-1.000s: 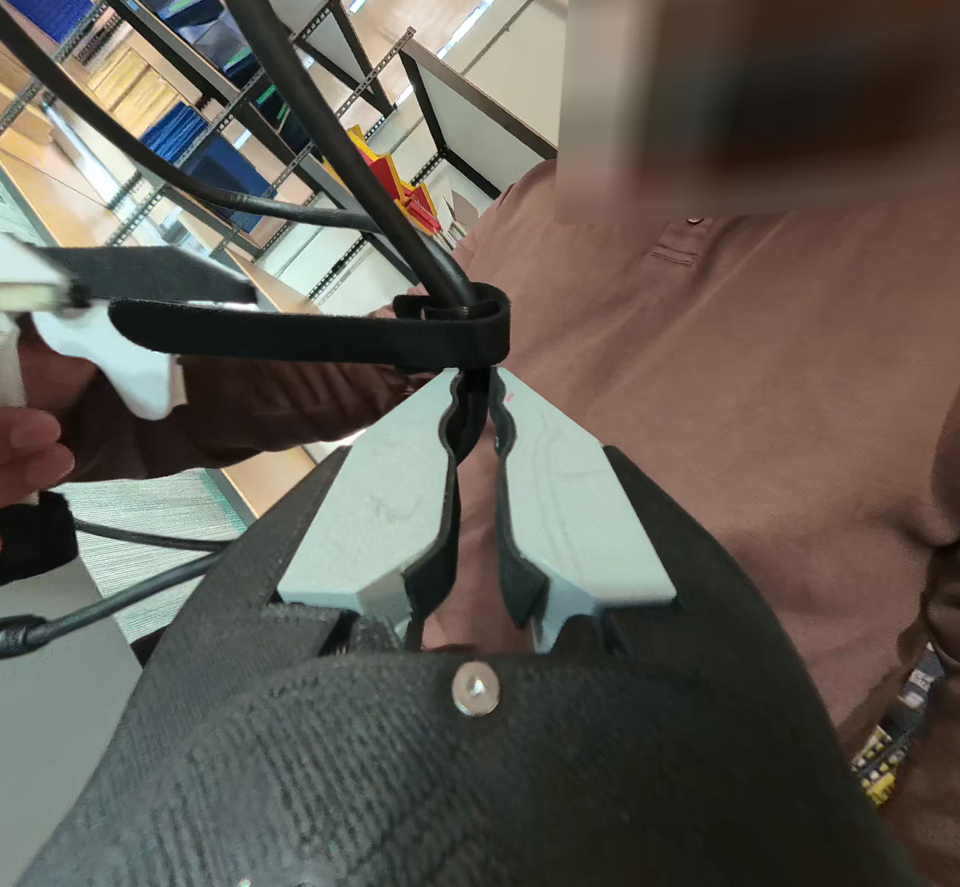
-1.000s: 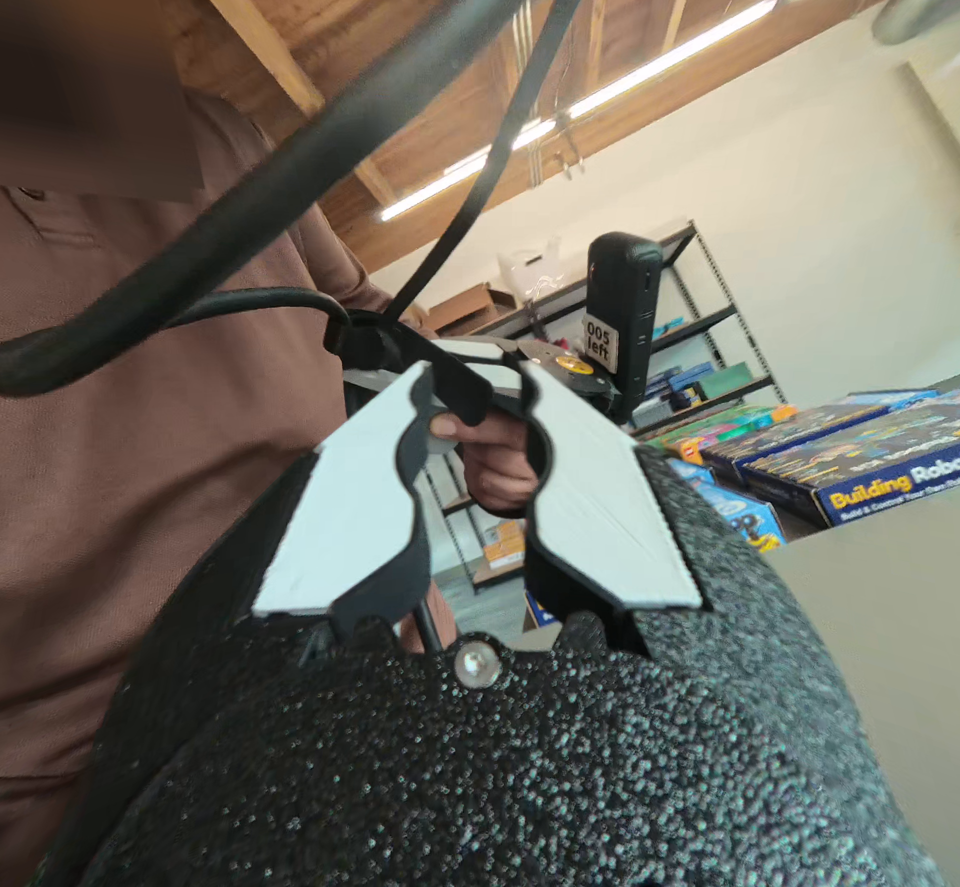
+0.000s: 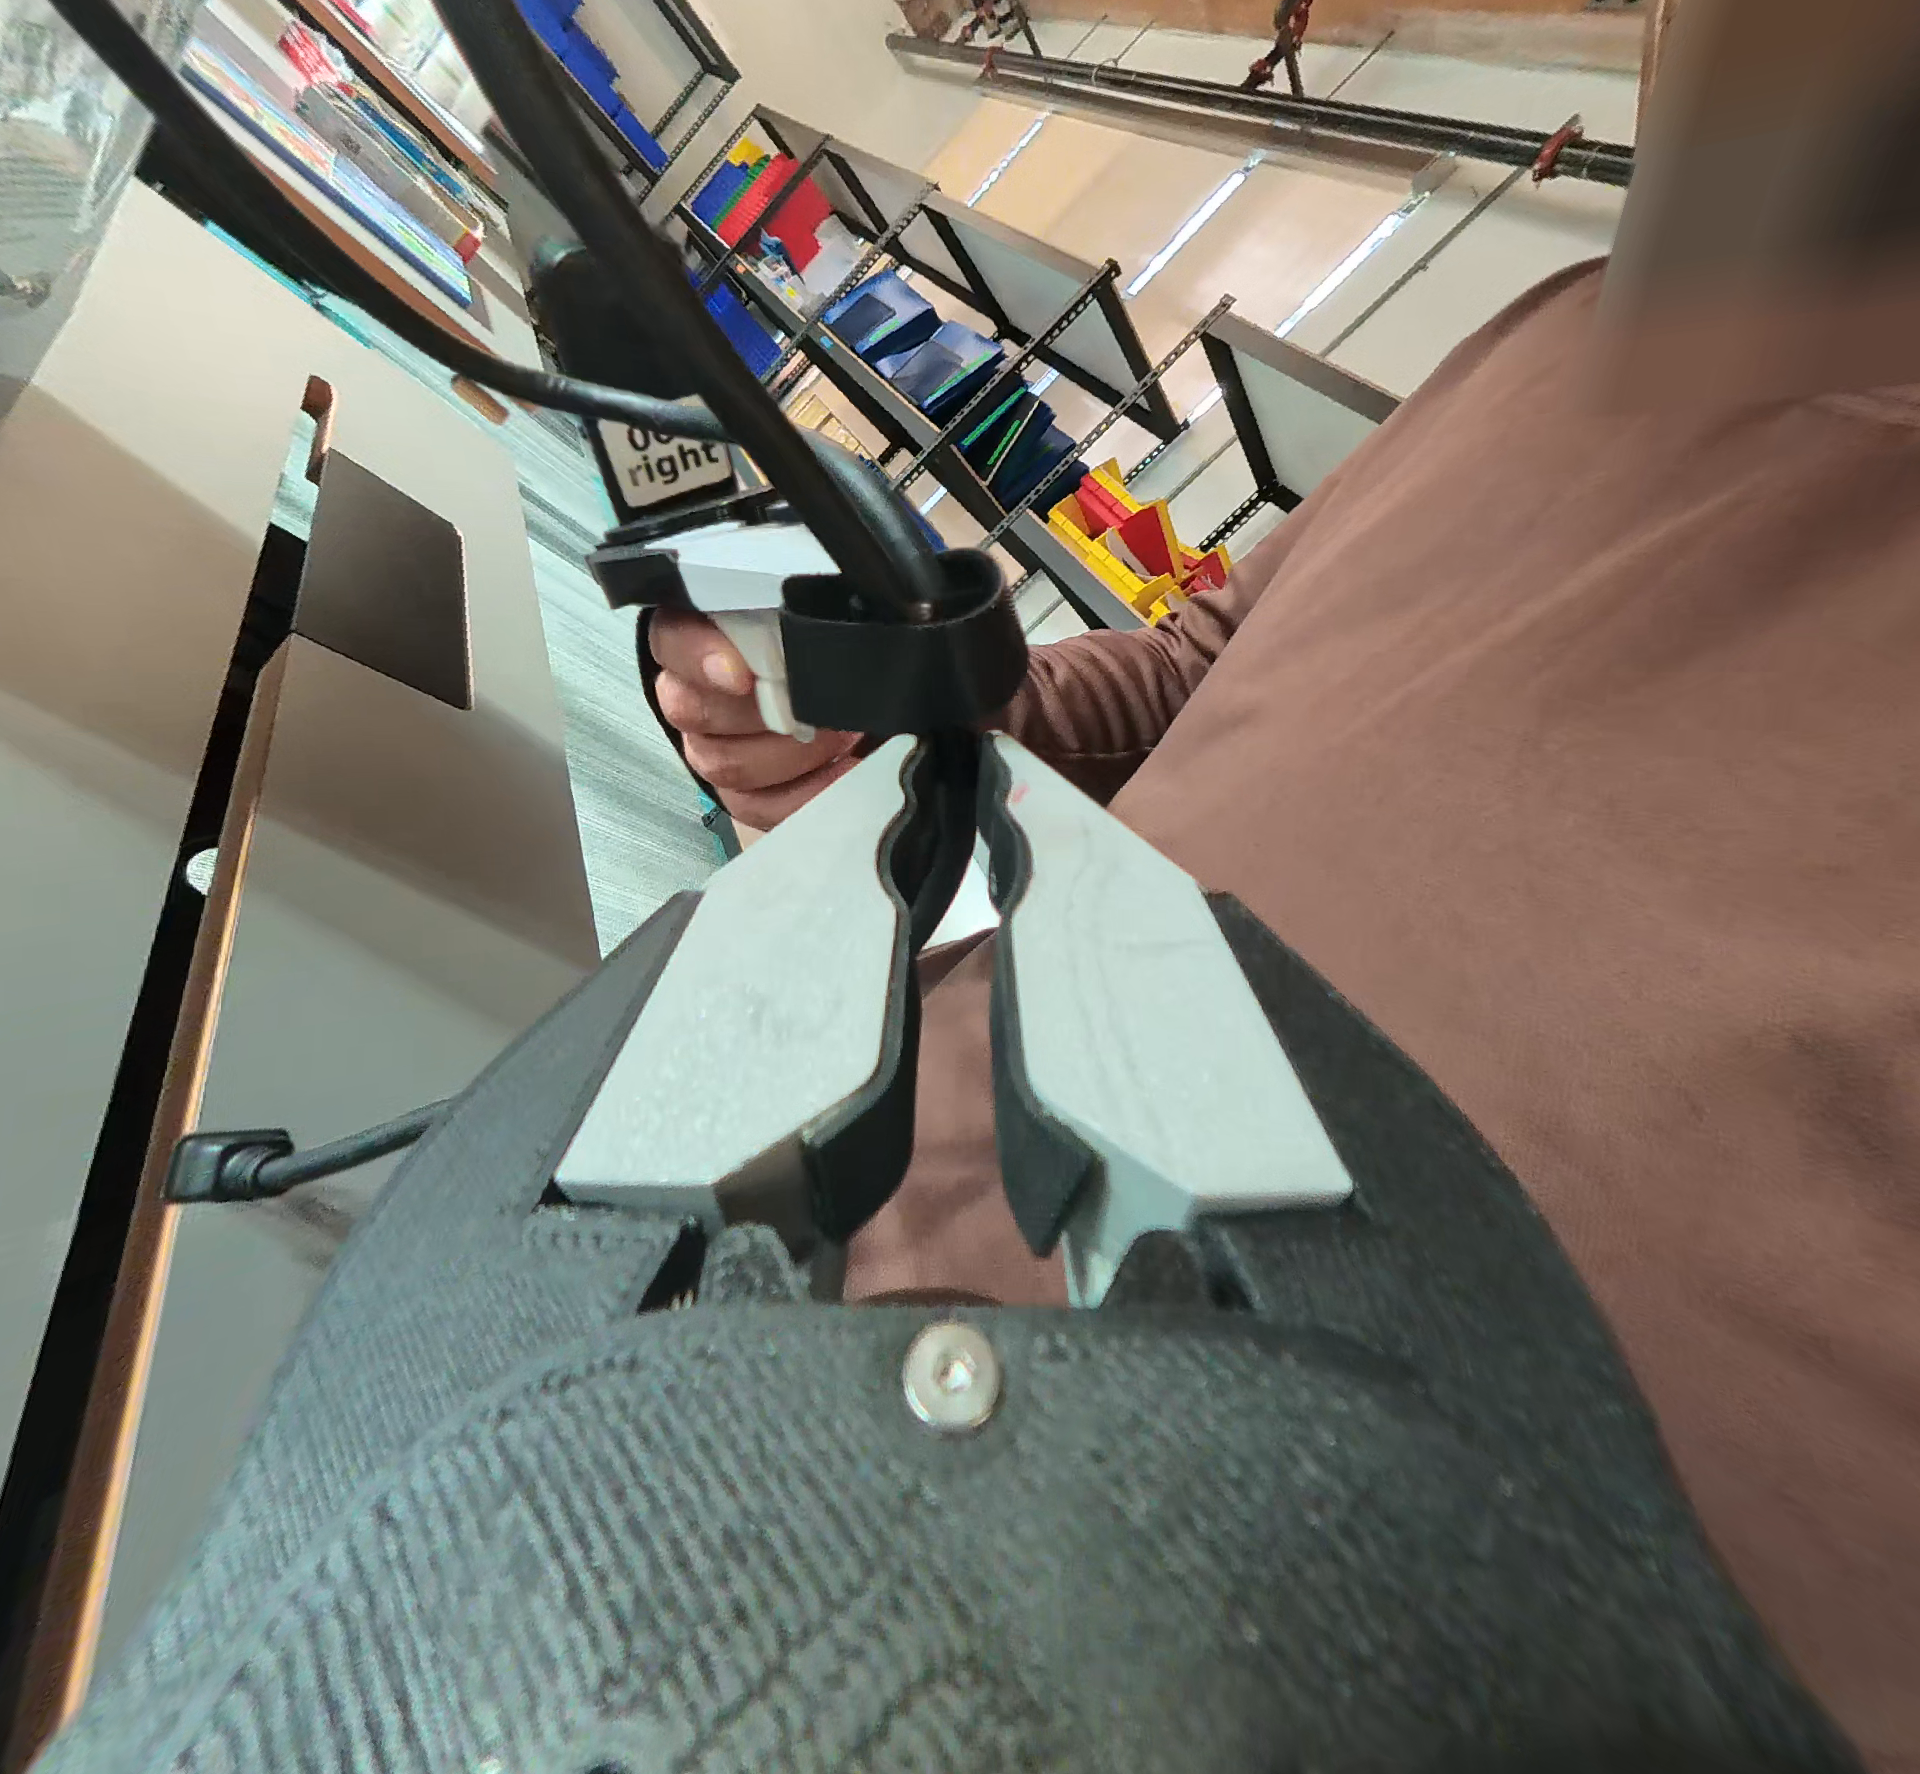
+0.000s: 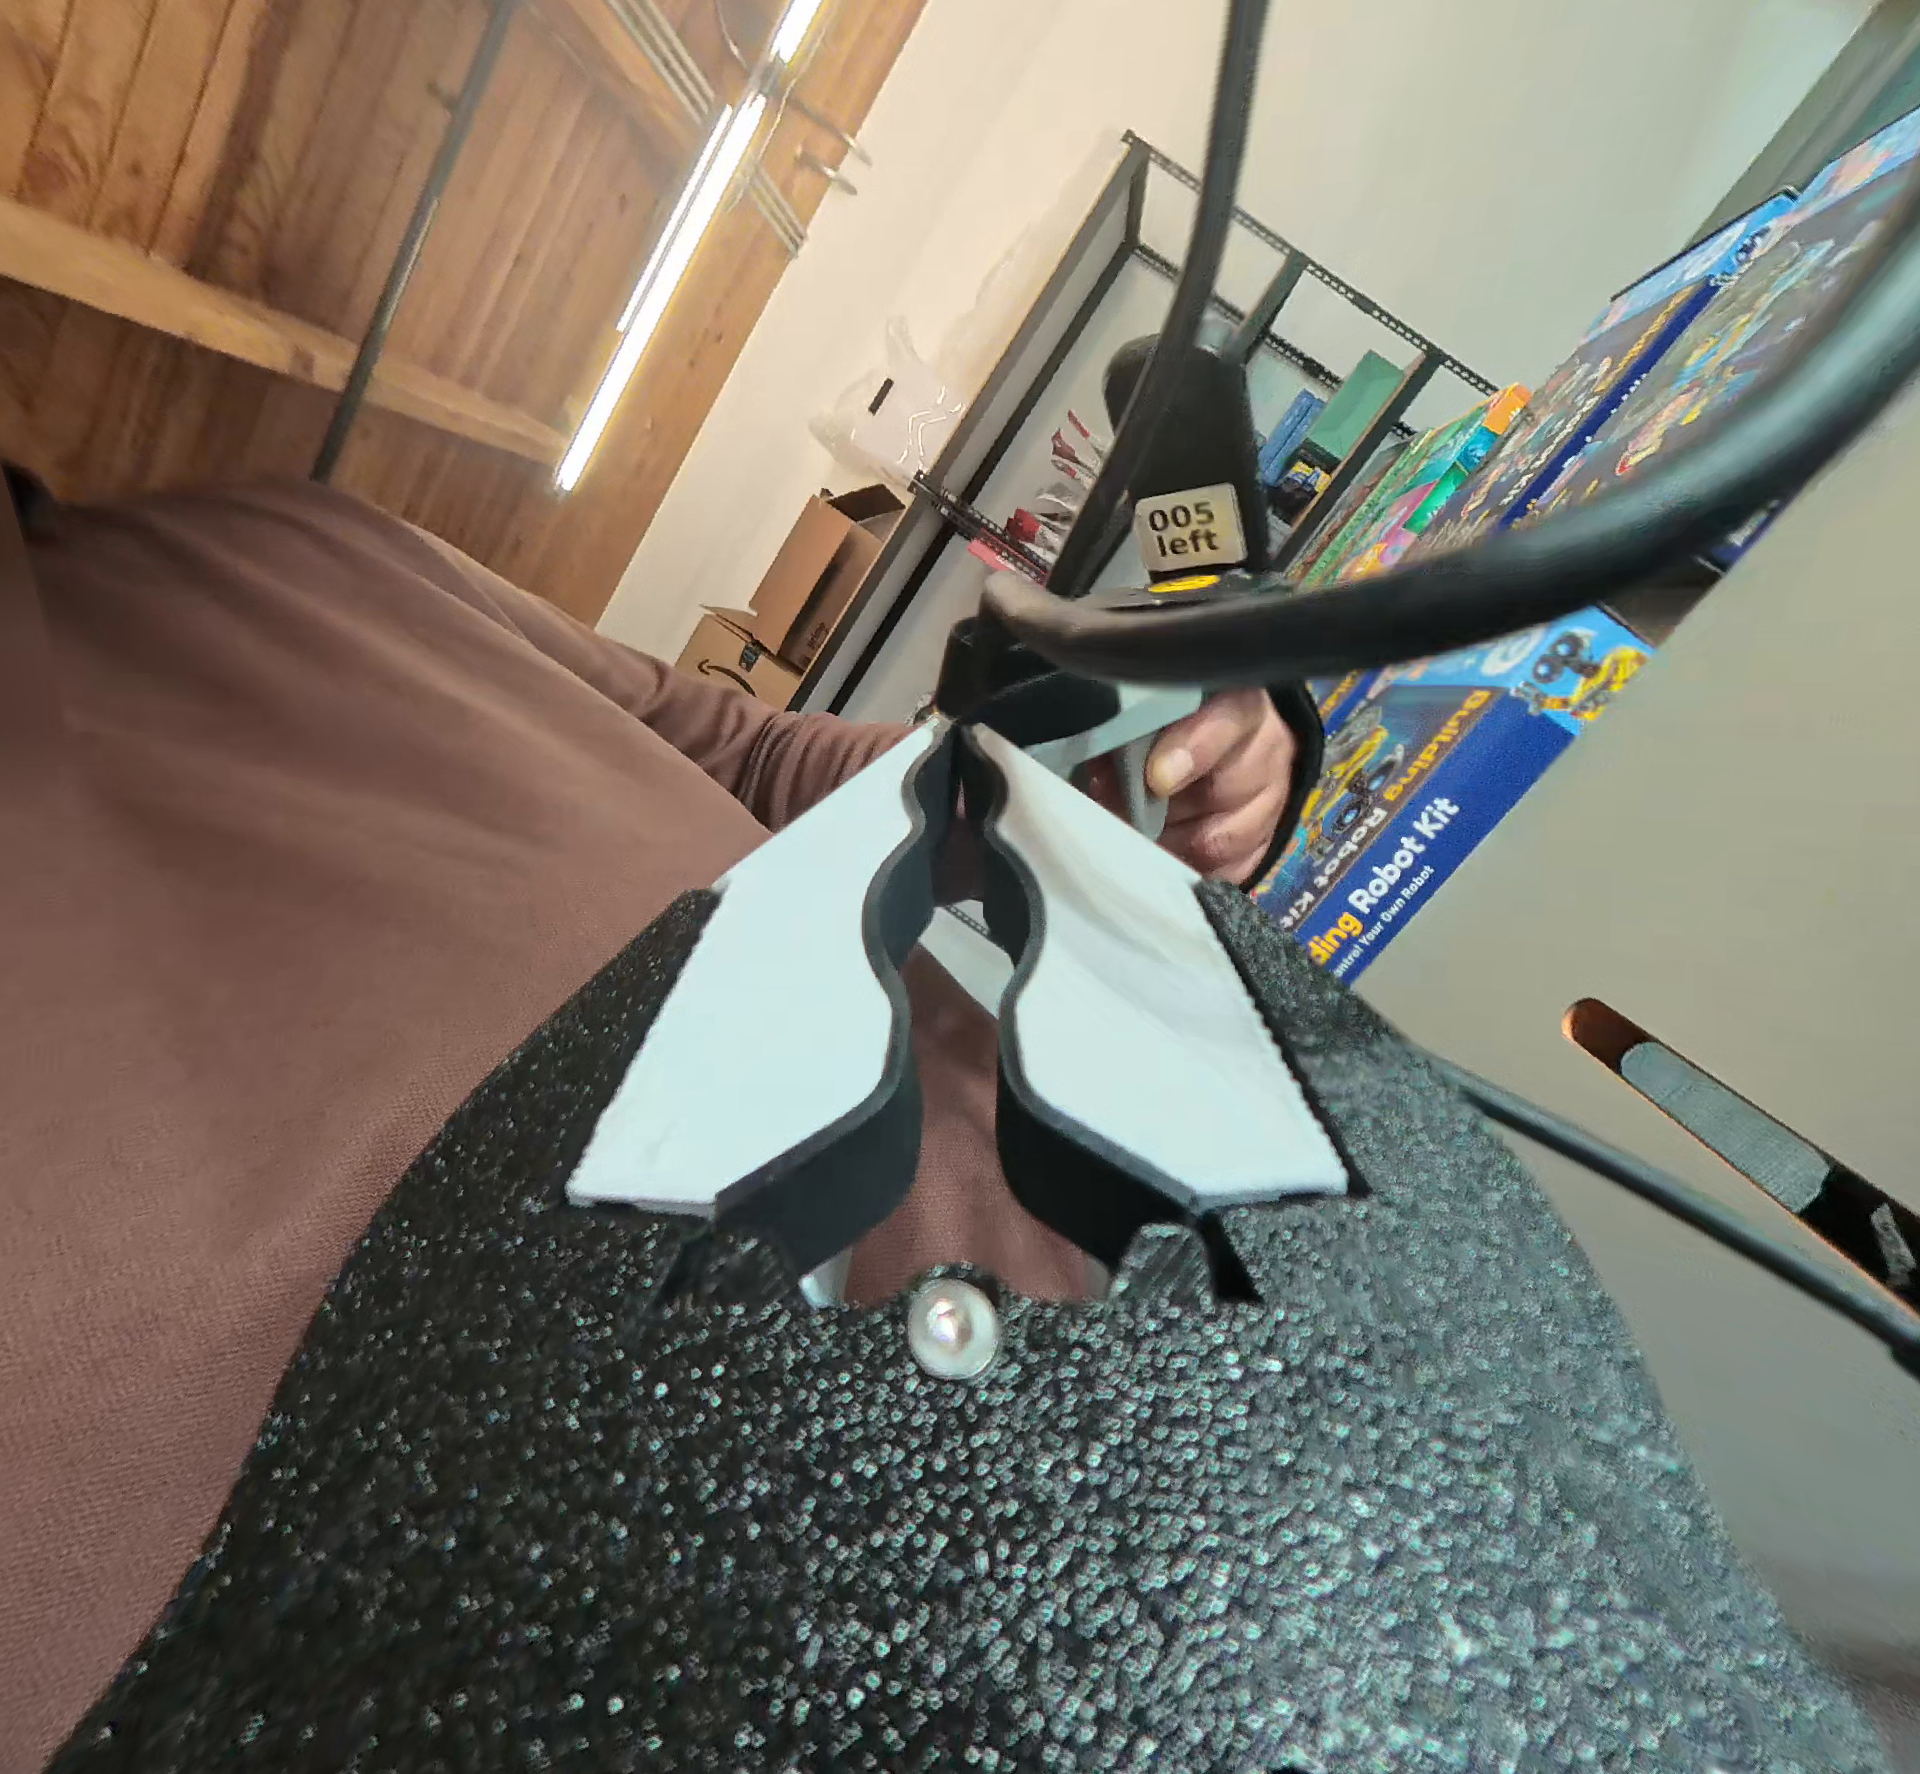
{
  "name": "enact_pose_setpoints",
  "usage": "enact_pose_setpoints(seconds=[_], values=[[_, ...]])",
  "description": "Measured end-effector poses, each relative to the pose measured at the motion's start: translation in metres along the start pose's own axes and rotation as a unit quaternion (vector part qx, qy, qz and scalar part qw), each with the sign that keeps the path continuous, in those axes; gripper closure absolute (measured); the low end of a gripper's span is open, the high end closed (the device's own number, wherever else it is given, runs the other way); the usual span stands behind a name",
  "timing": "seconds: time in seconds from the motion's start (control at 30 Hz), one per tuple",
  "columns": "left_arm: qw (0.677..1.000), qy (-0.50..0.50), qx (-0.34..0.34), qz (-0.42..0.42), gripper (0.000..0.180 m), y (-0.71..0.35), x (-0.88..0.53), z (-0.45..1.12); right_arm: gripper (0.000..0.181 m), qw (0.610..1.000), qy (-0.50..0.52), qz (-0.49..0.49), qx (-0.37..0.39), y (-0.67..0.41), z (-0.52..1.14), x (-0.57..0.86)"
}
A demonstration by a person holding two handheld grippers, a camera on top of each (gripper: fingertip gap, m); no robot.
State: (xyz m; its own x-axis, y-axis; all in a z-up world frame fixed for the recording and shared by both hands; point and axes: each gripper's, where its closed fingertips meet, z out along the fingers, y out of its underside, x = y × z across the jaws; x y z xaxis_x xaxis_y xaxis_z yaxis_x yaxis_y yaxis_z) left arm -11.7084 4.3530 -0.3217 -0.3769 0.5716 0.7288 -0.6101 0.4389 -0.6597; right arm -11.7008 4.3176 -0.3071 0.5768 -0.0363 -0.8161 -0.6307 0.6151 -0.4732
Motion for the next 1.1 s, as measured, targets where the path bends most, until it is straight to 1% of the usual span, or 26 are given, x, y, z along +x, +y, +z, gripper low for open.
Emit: enact_pose_setpoints(seconds=[0.17,0.27,0.33,0.43,0.5,0.57,0.67,0.73,0.87,0.9,0.97,1.0,1.1], values=[[0.999,-0.025,-0.029,0.005,0.174,0.005,-0.004,0.001,0.181,1.000,0.017,0.010,-0.025,0.006,0.011,-0.007],[0.998,-0.046,-0.041,0.009,0.174,0.007,-0.007,0.002,0.181,0.999,0.040,0.026,-0.019,0.002,0.021,-0.007],[0.996,-0.077,-0.042,0.013,0.174,0.003,-0.012,-0.001,0.181,0.996,0.080,0.033,-0.005,-0.003,0.022,0.000],[0.988,-0.135,-0.069,0.040,0.174,0.001,-0.017,-0.004,0.180,0.989,0.148,0.000,0.006,-0.008,0.025,0.005],[0.980,-0.169,-0.085,0.054,0.173,-0.002,-0.021,-0.002,0.176,0.984,0.176,-0.033,0.009,-0.010,0.030,0.004],[0.974,-0.193,-0.097,0.069,0.174,-0.002,-0.023,0.002,0.172,0.982,0.178,-0.064,0.020,-0.013,0.035,0.002],[0.961,-0.223,-0.123,0.109,0.172,0.000,-0.027,0.011,0.170,0.981,0.180,-0.064,0.017,-0.013,0.044,0.007],[0.957,-0.235,-0.119,0.124,0.172,-0.003,-0.030,0.012,0.170,0.975,0.201,-0.095,0.016,-0.017,0.044,0.011],[0.967,-0.218,-0.090,0.101,0.172,-0.003,-0.031,0.010,0.168,0.966,0.232,-0.118,-0.007,-0.017,0.043,0.012],[0.968,-0.218,-0.084,0.098,0.172,-0.004,-0.032,0.009,0.165,0.961,0.244,-0.129,-0.010,-0.018,0.042,0.009],[0.969,-0.221,-0.072,0.089,0.172,-0.006,-0.035,0.008,0.149,0.951,0.270,-0.148,-0.011,-0.022,0.035,0.005],[0.968,-0.224,-0.068,0.091,0.172,-0.006,-0.036,0.008,0.146,0.949,0.276,-0.151,-0.014,-0.022,0.033,0.002],[0.967,-0.227,-0.069,0.092,0.172,-0.007,-0.038,0.009,0.151,0.953,0.261,-0.152,-0.023,-0.017,0.033,-0.010]])
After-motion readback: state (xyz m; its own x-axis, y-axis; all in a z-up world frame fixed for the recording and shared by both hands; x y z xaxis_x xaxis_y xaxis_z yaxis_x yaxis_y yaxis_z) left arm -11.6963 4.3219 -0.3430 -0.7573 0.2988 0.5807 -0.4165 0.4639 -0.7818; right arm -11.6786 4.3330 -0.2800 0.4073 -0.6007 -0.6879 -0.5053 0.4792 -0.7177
